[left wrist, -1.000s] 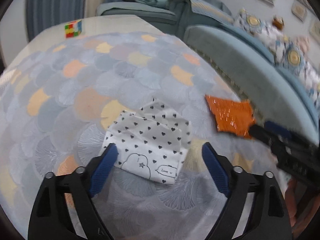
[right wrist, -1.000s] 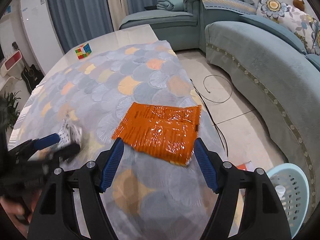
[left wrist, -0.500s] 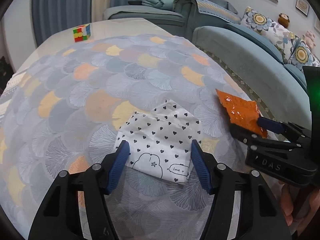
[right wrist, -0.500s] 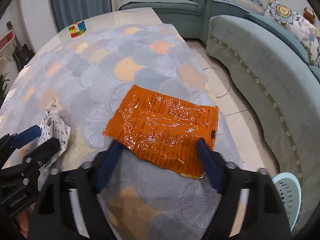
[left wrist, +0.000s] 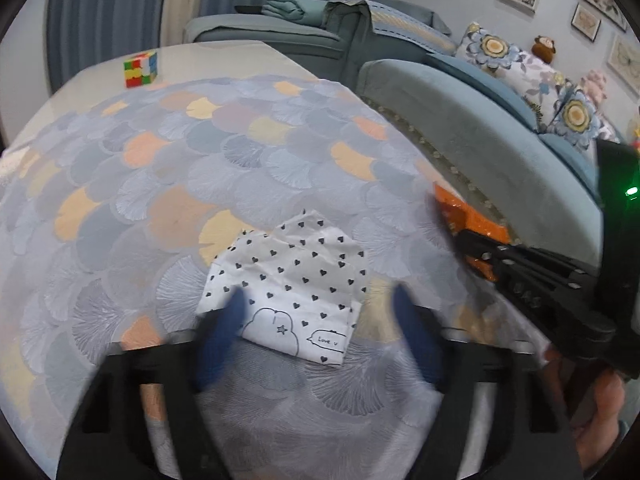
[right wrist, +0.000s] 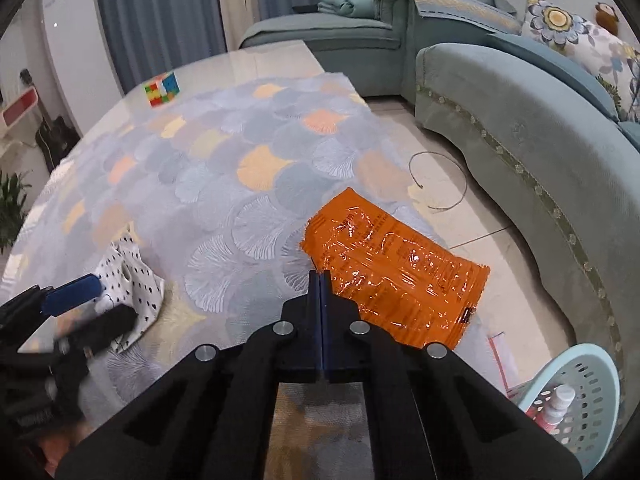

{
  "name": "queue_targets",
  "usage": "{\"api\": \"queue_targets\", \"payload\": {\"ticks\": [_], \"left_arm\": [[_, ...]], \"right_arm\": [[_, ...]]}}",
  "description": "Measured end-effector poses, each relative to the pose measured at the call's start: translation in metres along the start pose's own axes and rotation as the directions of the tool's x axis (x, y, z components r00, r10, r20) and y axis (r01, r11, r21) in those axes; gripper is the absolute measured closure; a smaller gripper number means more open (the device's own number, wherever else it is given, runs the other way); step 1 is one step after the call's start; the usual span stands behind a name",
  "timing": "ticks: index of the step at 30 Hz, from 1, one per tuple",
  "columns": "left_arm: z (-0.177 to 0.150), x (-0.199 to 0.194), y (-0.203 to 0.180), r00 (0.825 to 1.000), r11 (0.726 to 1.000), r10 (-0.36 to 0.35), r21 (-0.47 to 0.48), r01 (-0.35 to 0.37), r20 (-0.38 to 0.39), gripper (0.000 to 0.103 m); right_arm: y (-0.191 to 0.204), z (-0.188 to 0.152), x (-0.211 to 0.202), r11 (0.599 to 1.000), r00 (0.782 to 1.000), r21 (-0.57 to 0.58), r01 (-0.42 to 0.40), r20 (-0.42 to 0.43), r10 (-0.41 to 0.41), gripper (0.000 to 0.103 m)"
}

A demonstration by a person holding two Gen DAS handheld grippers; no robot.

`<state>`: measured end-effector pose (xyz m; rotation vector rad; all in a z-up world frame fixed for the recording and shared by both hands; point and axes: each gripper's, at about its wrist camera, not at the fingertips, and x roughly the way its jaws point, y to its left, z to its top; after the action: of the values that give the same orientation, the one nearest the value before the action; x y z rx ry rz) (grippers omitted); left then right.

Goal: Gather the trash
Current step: 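Grasp the white dotted paper with the left tool while the right tool grasps the orange packet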

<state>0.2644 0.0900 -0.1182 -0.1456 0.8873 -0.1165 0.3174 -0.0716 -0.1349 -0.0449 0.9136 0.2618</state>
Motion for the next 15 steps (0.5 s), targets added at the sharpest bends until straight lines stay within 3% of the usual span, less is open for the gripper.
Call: {"api": "queue_targets", "payload": {"ticks": [4,6,7,9,11,13,15], "left_arm": [[0.000,0.014,-0.012,0.995,0.995,0.080,0.068,-0.077,-0.052,0.022],[-0.001,0.016,-0.016,0.990,0.988,0.127,0.092,-0.122,-0.055,0.026],[-0.001,0.016,-0.017,0.986,0.984,0.161,0.088,-0.156,-0.046,0.034],[0.000,0.014,-0.014,0.988,0.986,0.151,0.074,-0.149,-0.035,0.046],[0.001,0.010,-0.009,0.993,0.991,0.119,0.058,-0.118,-0.017,0.072],[0.002,0.006,-0.005,0.997,0.996,0.083,0.031,-0.083,-0.004,0.085],[0.001,0.003,-0.003,0.996,0.996,0.086,0.021,-0.086,0.011,0.091]], "right_arm": [[-0.002,-0.001,-0.008,1.000,0.999,0.000,-0.031,0.034,0.031,0.103],[-0.004,-0.001,-0.010,0.999,0.998,0.010,-0.049,0.045,0.049,0.103],[-0.005,-0.001,-0.011,0.998,0.997,0.013,-0.055,0.050,0.054,0.103],[-0.004,-0.002,-0.015,0.998,0.996,0.010,-0.058,0.069,0.057,0.103],[-0.001,-0.003,-0.019,0.998,0.994,-0.005,-0.056,0.090,0.057,0.103],[0.001,-0.005,-0.024,0.998,0.992,-0.016,-0.056,0.114,0.058,0.103],[0.000,-0.007,-0.032,0.998,0.987,-0.019,-0.066,0.144,0.068,0.103]]}}
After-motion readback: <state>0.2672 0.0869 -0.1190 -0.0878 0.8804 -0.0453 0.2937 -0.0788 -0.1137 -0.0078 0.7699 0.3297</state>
